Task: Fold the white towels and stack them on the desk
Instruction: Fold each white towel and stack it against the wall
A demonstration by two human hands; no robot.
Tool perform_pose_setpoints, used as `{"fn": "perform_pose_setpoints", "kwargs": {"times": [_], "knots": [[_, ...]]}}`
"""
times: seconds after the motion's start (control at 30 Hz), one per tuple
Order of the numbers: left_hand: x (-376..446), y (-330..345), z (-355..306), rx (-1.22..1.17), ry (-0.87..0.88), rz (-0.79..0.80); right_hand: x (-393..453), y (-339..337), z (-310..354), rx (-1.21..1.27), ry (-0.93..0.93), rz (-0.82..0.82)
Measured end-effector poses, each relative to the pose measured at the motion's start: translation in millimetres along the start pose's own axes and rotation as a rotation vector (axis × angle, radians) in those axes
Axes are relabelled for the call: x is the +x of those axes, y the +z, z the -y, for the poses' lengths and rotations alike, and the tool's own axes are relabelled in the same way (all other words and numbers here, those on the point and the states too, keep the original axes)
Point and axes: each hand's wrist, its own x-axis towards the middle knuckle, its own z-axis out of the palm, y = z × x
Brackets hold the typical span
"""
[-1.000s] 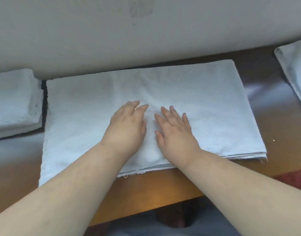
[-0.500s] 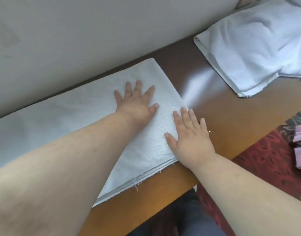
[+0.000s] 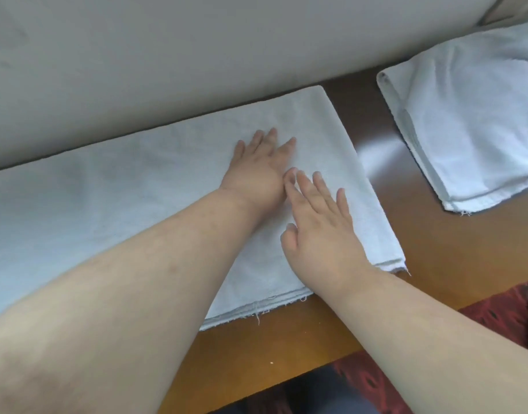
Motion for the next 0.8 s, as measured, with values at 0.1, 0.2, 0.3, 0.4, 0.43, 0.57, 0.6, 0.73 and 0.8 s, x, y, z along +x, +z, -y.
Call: {"fn": "perform_pose_setpoints", "kwargs": {"times": [0.1,0.2,0.3,0.4,0.43,0.57,0.6,0.73,0.8], "knots": [[-32,0,41,-0.016,-0.149,-0.054,9,22,23,-0.051,-0.072,0.115],[-69,-2,91,0.015,-0.284,-0.053,7,37,25,-0.204,-0.069,0.127],[-100,-5,127,0.035,-0.417,-0.07,10,34,39,-0.135,0.044,0.098],[-120,-3,140,0.029,-0.461,-0.13,23,42,93,-0.019,-0.014,0.055],[-126,-2,143,0.013,-0.435,-0.125,25,49,115,-0.005,-0.085,0.069],[-140,1,179,-0.024,-0.362,-0.115,23,80,164,-0.122,-0.156,0.205],[-141,0,193,-0.02,-0.386,-0.119,21,85,163,-0.2,-0.158,0.202],[-150,-11,256,0.005,-0.495,-0.105,19,91,161,-0.273,-0.143,0.164],[-160,-17,288,0.04,-0.538,-0.112,20,93,162,-0.297,-0.131,0.16]]}}
